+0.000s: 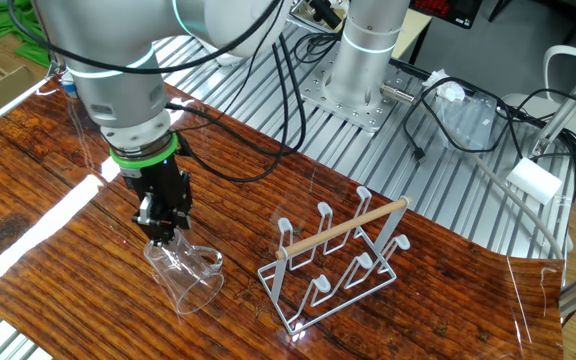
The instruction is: Put the cup on the cup rack
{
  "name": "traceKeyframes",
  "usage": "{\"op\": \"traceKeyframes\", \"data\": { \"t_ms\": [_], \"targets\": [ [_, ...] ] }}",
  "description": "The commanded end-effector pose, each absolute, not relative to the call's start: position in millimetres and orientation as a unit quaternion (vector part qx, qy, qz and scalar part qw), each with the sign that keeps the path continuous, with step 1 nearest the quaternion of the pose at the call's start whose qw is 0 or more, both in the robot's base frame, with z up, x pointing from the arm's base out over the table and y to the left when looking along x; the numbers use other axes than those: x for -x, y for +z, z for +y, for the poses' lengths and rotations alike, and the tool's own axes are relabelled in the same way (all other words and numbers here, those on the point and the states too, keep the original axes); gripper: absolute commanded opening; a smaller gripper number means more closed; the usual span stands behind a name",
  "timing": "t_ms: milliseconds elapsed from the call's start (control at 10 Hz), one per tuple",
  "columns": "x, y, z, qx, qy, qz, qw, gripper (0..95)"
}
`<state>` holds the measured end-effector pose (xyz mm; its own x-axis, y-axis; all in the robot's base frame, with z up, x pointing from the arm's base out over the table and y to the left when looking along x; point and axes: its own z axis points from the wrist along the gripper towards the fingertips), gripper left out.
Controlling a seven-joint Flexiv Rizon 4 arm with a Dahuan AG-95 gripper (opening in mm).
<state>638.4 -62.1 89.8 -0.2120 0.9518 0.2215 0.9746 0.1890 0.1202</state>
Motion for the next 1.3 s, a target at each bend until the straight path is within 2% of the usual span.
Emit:
{"op": "traceKeyframes", "data": {
  "t_ms": [100,700,800,1100,1300],
  "targets": [
    [-638.2,89.7,-62.1,0.611,-0.116,-0.782,0.043,38.0],
    [-638.1,87.8,-61.6,0.6,-0.104,-0.793,0.028,38.0],
    [-638.1,87.8,-61.6,0.602,-0.105,-0.791,0.026,57.0],
    [-638.1,87.8,-61.6,0.587,-0.095,-0.803,0.027,57.0],
    [-638.1,87.8,-61.6,0.584,-0.065,-0.809,0.012,57.0]
  ]
}}
